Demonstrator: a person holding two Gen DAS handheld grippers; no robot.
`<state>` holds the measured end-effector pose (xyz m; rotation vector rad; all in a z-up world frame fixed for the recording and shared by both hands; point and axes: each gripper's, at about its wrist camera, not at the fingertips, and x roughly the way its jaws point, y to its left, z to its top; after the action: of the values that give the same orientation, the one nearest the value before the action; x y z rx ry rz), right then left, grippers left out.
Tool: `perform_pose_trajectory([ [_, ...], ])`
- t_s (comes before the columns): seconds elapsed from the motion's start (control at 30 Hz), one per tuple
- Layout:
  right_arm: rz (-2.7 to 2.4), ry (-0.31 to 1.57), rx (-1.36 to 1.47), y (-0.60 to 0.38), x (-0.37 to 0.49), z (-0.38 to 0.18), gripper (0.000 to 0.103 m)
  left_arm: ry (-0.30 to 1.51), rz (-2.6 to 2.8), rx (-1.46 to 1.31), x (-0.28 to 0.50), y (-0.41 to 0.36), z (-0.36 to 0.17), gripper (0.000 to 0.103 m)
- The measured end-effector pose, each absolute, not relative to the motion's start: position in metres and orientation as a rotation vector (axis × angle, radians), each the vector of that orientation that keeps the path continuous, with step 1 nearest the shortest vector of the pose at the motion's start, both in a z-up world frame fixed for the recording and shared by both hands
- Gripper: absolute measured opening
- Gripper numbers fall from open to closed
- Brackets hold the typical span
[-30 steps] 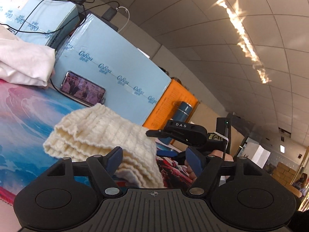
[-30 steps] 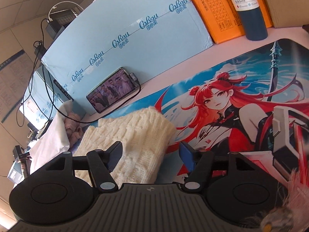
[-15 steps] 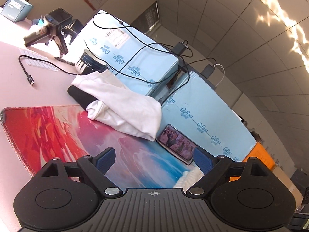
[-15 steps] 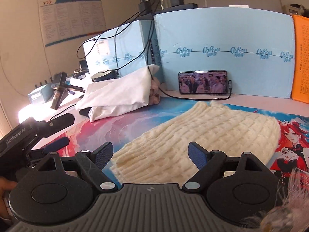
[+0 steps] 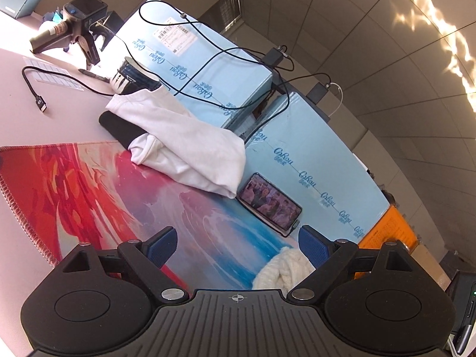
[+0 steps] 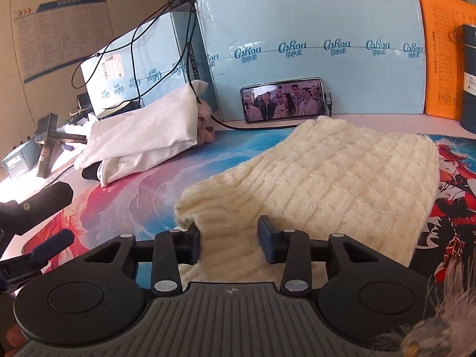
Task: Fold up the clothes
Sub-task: 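Lay the cream sweater flat on the desk mat and open both grippers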
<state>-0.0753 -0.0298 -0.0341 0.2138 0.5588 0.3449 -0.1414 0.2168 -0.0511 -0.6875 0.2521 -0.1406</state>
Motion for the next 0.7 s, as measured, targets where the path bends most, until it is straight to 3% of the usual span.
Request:
perform_pose_trajectory([
  [0.27, 0.372, 0.482, 0.529, -0.076, -0.093, -0.021, 0.01, 0.403, -0.219, -0.59, -0.112, 0.182, -0.05, 0.091],
  [0.53, 0.319, 0.245, 0.671, -0.136, -0.134, -0.002, 0.01, 0.585, -0.309, -0.415, -0.075, 0.133, -0.052, 0.091],
  [0.7, 0.256, 0.118, 0.744, -0.181, -0.167, -0.007, 0.01, 0.579, -0.316, -0.277, -0.075, 0.112, -0.054, 0.09],
])
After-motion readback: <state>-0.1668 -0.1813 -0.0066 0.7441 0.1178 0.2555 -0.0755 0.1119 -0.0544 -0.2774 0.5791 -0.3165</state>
